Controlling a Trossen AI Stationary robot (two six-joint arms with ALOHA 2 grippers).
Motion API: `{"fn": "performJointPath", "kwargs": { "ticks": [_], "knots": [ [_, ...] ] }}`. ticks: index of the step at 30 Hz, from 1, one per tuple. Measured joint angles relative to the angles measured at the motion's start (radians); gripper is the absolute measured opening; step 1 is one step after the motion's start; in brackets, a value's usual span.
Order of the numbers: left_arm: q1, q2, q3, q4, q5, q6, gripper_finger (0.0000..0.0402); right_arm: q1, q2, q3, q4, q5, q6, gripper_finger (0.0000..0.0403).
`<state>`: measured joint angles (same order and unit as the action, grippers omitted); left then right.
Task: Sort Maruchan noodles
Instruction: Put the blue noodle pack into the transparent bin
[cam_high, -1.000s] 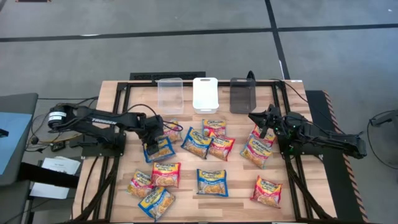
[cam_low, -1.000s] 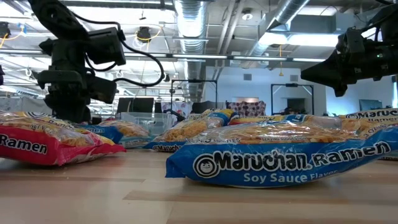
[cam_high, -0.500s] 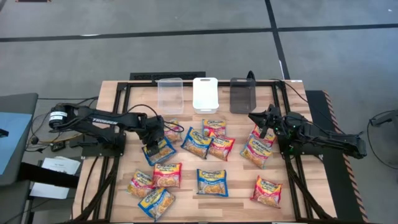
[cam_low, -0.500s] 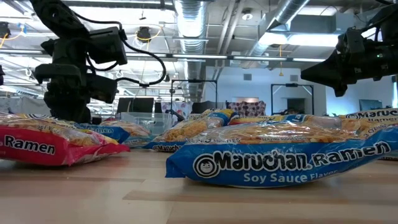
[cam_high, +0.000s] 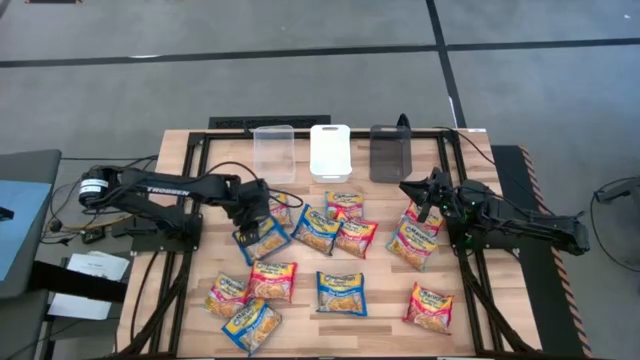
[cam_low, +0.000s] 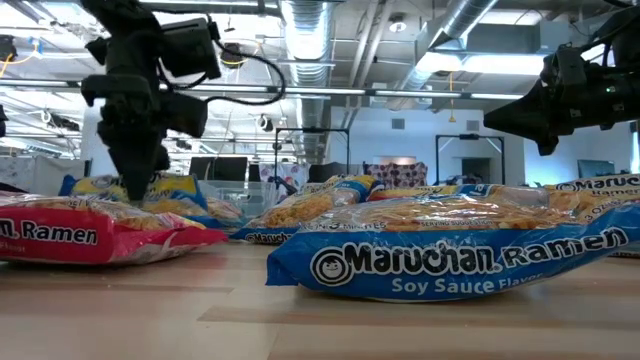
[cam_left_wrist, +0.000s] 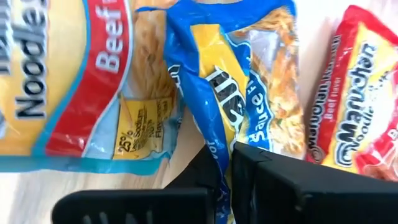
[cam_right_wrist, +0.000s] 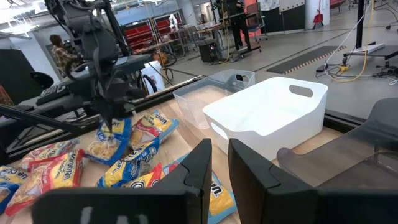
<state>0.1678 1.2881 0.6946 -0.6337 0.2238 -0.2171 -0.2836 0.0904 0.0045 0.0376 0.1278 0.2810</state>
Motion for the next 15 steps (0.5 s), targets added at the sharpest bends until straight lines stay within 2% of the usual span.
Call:
{"fn": "performJointPath", "kwargs": {
  "ticks": [9, 15],
  "knots": [
    [-0.022, 0.0, 0.129, -0.076, -0.035, 0.057, 0.0, 0.0, 0.0, 0.0, 0.0, 0.0, 0.0, 0.0081],
    [-0.022, 0.0, 0.222, -0.175, -0.111, 0.102, 0.0, 0.0, 0.0, 0.0, 0.0, 0.0, 0.0, 0.0081]
  ]
}}
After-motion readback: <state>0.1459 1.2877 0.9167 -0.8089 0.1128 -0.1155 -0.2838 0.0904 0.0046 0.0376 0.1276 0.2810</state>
